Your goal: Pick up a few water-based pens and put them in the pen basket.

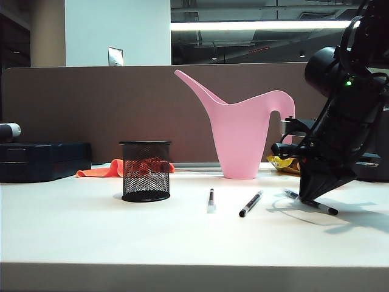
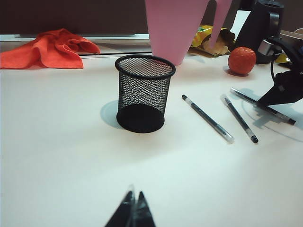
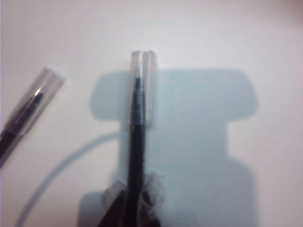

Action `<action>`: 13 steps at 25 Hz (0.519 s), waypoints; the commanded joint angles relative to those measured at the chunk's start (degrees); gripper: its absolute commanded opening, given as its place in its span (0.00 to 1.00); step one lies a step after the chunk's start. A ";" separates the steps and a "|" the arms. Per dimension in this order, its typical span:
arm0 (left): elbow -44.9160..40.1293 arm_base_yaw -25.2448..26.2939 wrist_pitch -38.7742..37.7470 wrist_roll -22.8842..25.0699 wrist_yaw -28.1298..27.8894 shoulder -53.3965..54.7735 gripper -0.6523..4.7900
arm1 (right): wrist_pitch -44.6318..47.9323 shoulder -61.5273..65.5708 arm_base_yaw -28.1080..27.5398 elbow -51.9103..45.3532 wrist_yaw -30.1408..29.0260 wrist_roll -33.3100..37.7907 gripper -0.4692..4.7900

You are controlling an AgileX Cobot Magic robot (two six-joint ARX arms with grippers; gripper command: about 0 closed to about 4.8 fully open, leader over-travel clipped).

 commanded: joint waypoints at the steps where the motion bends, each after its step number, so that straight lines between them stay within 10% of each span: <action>1: 0.13 0.02 0.48 0.09 0.24 0.04 0.11 | -3.23 -1.27 0.02 1.11 -0.48 0.07 0.08; 13: 0.13 0.02 0.48 0.09 0.24 0.04 0.11 | 8.41 -7.10 0.85 4.61 -18.67 0.15 0.08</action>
